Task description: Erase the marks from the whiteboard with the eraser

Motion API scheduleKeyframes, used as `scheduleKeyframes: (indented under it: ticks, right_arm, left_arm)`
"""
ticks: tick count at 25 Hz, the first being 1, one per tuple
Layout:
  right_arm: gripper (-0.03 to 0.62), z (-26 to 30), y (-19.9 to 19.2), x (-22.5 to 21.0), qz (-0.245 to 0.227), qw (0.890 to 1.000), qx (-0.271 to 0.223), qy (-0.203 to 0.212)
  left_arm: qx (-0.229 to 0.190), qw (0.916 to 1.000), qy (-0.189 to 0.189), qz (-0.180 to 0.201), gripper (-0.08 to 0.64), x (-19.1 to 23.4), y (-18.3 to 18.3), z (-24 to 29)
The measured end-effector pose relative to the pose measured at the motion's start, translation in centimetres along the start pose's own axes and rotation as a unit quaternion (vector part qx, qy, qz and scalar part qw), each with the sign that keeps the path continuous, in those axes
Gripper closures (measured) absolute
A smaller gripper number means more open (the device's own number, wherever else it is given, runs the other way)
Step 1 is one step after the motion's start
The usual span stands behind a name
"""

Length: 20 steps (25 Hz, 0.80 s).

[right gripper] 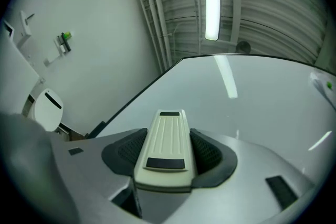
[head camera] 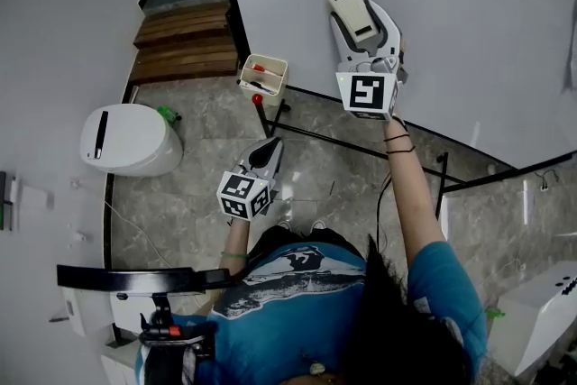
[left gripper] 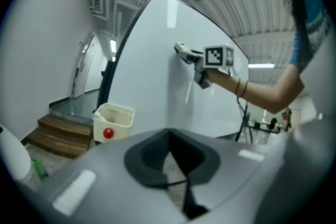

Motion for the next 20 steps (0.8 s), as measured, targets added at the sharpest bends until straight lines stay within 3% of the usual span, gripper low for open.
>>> scheduleKeyframes:
  ticks: [6, 12, 15, 20]
  right_arm:
    - [0.330, -5.4, -1.6, -8.5, 0.020, 0.994, 0.012, -0.103]
    - [0.330, -10.6, -5.7, -16.0, 0.028, 0.978, 0.055, -0.201]
    - [0.330, -12.3, -6.6, -18.1, 0.040, 0.971, 0.067, -0.226]
    - [0.330, -12.6, -7.3, -18.6, 0.045, 0.968, 0.076, -0.233]
  left_arm:
    - [0.007, 0.9982, -0.056, 0.019, 0.560, -3.0, 1.0, 2.9]
    - [0.017, 0.9930, -0.110, 0.038, 0.560, -5.8, 1.4, 6.5]
    - [0.019, 0.9909, -0.126, 0.044, 0.560, -6.8, 1.7, 7.2]
    - [0.020, 0.9899, -0.132, 0.050, 0.560, -7.3, 1.9, 7.6]
Point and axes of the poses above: the fingertips, and each gripper's own axes: z forward along the fingers, x to its left, y out of its top, the point moved 9 cm from there along -z, backward along the fingers, and after that the axes turned 7 degrees about x, right-handed, at the moved point
